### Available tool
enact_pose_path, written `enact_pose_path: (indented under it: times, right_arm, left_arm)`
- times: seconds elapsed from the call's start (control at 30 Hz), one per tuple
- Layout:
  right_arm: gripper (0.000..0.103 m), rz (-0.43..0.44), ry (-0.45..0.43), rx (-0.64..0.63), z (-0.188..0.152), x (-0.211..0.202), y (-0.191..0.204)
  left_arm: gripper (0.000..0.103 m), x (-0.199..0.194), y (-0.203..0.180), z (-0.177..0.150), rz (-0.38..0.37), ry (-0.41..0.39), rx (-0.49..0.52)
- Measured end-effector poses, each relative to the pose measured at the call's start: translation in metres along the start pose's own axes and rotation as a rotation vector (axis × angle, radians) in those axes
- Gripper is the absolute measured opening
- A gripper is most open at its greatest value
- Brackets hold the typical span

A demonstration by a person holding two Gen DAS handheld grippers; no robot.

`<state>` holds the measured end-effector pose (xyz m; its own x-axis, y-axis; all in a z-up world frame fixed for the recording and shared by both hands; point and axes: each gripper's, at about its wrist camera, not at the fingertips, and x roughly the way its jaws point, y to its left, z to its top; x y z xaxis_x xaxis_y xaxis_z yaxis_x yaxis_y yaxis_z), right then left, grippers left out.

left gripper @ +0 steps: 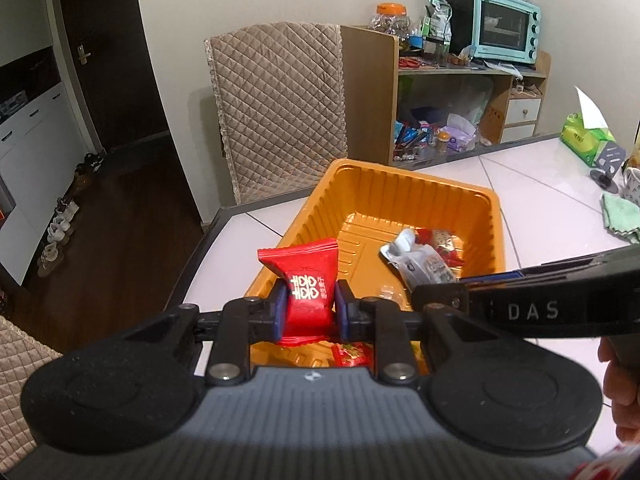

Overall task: Organize snacks
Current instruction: 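Carry both snacks over the orange tray, then open both tools to drop the snacks into the orange tray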

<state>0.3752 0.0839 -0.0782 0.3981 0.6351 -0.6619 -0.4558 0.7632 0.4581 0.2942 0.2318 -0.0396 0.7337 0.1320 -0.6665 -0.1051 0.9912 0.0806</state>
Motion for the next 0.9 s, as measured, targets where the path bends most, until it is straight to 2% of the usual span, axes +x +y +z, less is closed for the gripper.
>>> enact_pose_path:
  times: [0.4,0.63,0.73,0.83,0.9]
  right_arm:
    - [0.040,-0.053,0.048,-0.008,-0.004,0.033,-0.012]
    - [0.041,-0.085,0.045,-0.006,-0.001,0.039,-0.017]
    - [0.044,-0.099,0.044,0.002,0.002,0.039,-0.018]
    - [0.052,-0.100,0.022,-0.003,0.004,0.035,-0.019]
    - [0.053,-0.101,0.016,-0.013,0.005,0.033,-0.019]
  left_arm:
    - [0.023,0.028,0.006,-0.002,-0.005,0.034,0.003]
    - [0.023,0.036,0.005,-0.003,-0.003,0.044,0.015]
    - [0.023,0.039,0.006,-0.003,-0.002,0.051,0.018]
    - [0.023,0.041,0.006,-0.003,-0.002,0.055,0.025]
    - [0.023,0.042,0.005,-0.004,-0.004,0.057,0.030]
